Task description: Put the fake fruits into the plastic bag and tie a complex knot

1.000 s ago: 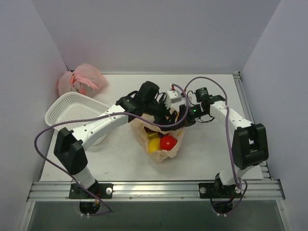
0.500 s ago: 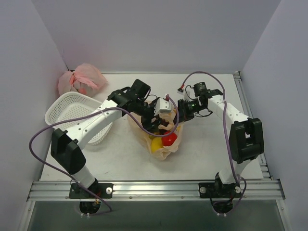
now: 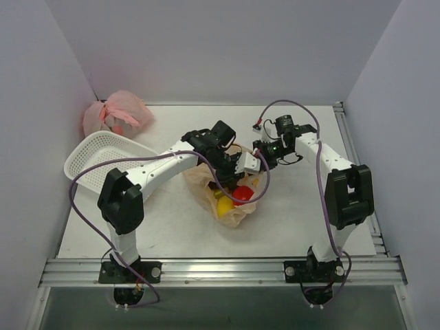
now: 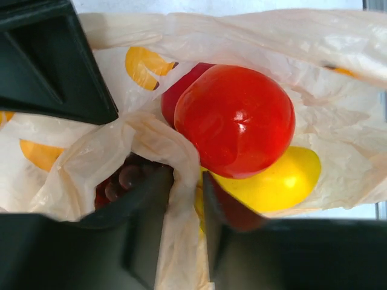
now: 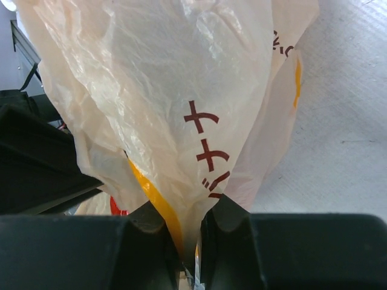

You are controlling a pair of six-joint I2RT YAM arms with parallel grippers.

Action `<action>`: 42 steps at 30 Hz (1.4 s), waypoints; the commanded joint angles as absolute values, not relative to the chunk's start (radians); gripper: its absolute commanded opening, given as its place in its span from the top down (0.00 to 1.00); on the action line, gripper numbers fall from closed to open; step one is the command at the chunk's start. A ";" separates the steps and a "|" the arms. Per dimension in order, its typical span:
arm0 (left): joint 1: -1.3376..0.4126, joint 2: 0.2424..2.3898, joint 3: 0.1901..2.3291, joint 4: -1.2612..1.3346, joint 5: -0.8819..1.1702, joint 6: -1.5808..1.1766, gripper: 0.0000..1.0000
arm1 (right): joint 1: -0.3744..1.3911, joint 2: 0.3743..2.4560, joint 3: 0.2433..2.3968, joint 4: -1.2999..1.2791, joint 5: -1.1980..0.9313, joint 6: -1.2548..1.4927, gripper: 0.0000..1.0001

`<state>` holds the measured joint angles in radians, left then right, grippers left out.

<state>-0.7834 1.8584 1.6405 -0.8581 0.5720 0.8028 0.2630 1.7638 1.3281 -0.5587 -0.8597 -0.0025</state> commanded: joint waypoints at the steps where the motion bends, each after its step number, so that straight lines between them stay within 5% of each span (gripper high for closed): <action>1: -0.775 1.806 1.704 -0.876 0.598 0.819 0.67 | 0.259 1.776 1.379 -0.595 -0.827 -0.038 0.89; 6: -0.775 1.677 1.651 -0.919 0.646 0.746 0.96 | 0.255 1.813 1.431 -0.588 -0.807 -0.029 0.81; 8: -0.775 1.646 1.632 -0.916 0.655 0.679 0.99 | 0.255 1.821 1.451 -0.584 -0.799 -0.018 0.75; 15: -0.707 1.606 1.614 -0.804 0.706 0.345 1.00 | 0.213 1.758 1.535 -0.589 -0.730 0.036 0.30; 20: -0.664 1.620 1.605 -0.677 0.726 0.154 1.00 | 0.099 1.626 1.597 -0.629 -0.756 0.080 0.15; 29: -0.586 1.681 1.621 -0.558 0.772 -0.035 1.00 | 0.077 1.286 1.363 -0.784 -0.828 0.035 0.20; 35: -0.557 1.692 1.614 -0.523 0.818 -0.090 1.00 | 0.316 1.037 1.085 -0.770 -0.701 -0.061 0.27; 42: -0.551 1.681 1.595 -0.522 0.816 -0.094 1.00 | 0.466 1.040 0.976 -0.798 -0.704 -0.029 0.25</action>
<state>-0.5552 1.7023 1.5990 -0.5728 0.7822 -0.0742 0.4152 1.0275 0.9859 -0.7704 -0.7284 -0.0250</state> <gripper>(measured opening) 0.058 0.741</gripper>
